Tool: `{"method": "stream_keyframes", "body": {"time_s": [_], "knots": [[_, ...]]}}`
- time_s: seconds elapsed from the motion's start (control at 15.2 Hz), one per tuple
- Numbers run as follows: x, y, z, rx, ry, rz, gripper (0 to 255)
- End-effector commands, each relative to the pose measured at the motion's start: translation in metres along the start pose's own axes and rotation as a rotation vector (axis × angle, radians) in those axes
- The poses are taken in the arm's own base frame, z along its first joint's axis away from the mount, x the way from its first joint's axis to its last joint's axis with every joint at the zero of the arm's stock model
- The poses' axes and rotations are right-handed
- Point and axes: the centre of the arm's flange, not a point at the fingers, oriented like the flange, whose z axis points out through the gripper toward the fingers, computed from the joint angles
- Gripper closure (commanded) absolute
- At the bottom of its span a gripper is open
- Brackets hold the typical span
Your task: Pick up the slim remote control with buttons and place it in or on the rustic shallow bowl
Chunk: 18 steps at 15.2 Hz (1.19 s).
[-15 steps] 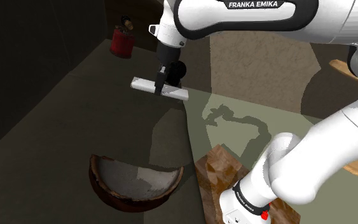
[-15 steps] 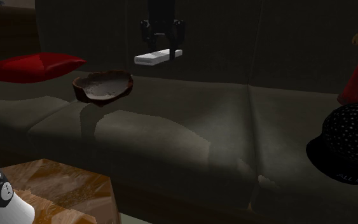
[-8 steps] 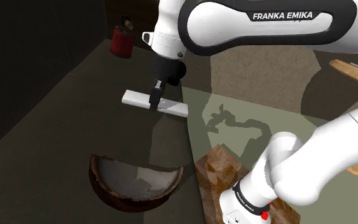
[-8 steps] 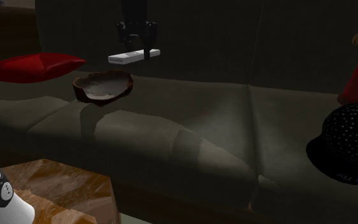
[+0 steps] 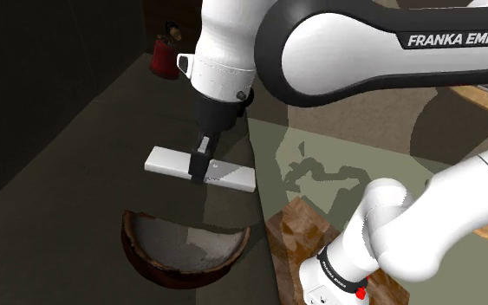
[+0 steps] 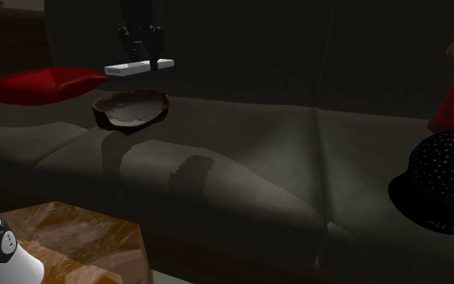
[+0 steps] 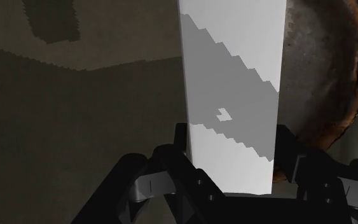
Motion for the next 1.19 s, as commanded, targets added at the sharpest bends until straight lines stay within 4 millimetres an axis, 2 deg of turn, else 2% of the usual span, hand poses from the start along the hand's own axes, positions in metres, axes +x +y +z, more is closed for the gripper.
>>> {"method": "stream_keyframes", "body": {"time_s": [0.0,0.2,0.26,1.12], "knots": [[-0.001,-0.027,0.0,0.0,0.0,0.002,255],[-0.002,-0.067,0.001,0.0,0.0,0.002,255],[-0.003,-0.09,0.001,0.0,0.0,0.002,255],[-0.002,-0.089,0.07,0.0,0.0,0.002,255]]}}
